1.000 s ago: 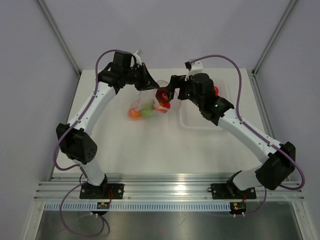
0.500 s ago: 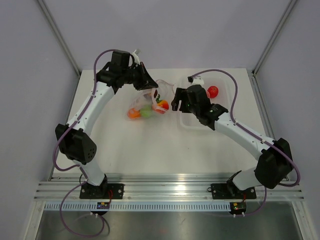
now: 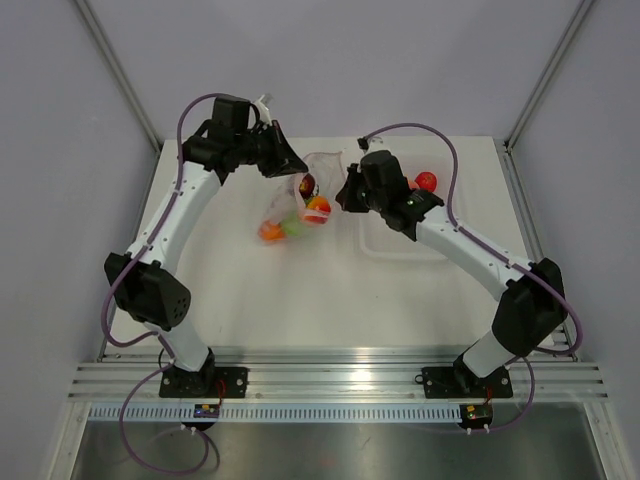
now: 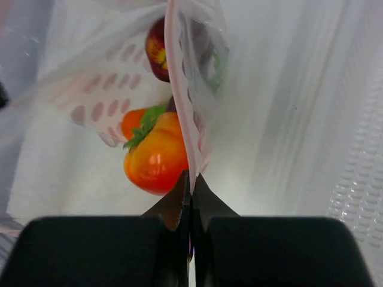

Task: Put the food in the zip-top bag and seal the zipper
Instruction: Adjust the zipper food storage bag at the center of the board.

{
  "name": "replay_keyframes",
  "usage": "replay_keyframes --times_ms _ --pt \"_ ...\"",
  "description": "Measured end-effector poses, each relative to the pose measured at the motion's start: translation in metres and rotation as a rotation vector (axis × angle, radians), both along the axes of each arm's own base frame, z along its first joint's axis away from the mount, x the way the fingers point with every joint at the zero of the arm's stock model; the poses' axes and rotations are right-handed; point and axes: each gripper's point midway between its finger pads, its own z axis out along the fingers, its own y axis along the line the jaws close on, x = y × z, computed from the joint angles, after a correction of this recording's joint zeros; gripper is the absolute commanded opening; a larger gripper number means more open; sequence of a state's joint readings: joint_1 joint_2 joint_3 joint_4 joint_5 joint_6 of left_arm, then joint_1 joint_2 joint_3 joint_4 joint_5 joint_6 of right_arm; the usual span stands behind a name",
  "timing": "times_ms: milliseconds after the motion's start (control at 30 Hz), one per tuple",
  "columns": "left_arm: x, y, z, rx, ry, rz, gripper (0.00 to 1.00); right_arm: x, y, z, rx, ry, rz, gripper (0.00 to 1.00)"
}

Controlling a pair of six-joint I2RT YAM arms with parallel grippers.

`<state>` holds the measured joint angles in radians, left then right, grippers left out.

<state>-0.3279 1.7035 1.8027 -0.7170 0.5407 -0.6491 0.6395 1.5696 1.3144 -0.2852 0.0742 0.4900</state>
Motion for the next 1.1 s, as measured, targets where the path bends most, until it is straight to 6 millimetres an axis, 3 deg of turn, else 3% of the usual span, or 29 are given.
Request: replay_keyframes --times_ms 100,233,333,433,567,733,800,833,933,1033,1100 --pt "0.007 0.020 0.019 0.028 -0.038 0.023 0.00 0.010 0.014 0.052 0.061 -0.079 0.039 0.00" --pt "0.019 0.050 0.071 0.074 -0.196 0.059 0.00 0.012 0.028 0.118 0.165 -0.183 0.086 0.00" --pt "0.014 0.059 0.091 0.114 -0.282 0.045 0.00 0.009 0.032 0.135 0.222 -0.202 0.095 0.00" --pt "0.014 0.059 0.081 0.141 -0.276 0.026 0.00 0.008 0.034 0.120 0.246 -0.153 0.080 0.00" --pt "0.021 0.056 0.036 0.190 -0.172 -0.002 0.02 0.006 0.040 0.065 0.244 -0.003 0.039 0.00" --pt "0.034 0.053 -0.009 0.234 -0.073 -0.035 0.41 -0.009 0.055 0.000 0.228 0.161 0.005 0.00" --pt "0.036 0.054 -0.017 0.261 -0.065 -0.041 0.47 -0.016 0.061 -0.006 0.232 0.186 -0.003 0.00" --pt "0.034 0.055 -0.019 0.280 -0.066 -0.040 0.51 -0.018 0.063 -0.006 0.238 0.187 -0.008 0.00" --pt "0.027 0.054 -0.007 0.342 -0.130 -0.036 0.52 -0.017 0.064 -0.001 0.253 0.178 -0.031 0.00" --pt "0.007 0.046 0.021 0.407 -0.262 -0.052 0.52 -0.014 0.060 0.005 0.259 0.170 -0.056 0.00" --pt "-0.017 0.037 0.045 0.432 -0.368 -0.088 0.51 -0.014 0.059 0.013 0.271 0.163 -0.063 0.00"
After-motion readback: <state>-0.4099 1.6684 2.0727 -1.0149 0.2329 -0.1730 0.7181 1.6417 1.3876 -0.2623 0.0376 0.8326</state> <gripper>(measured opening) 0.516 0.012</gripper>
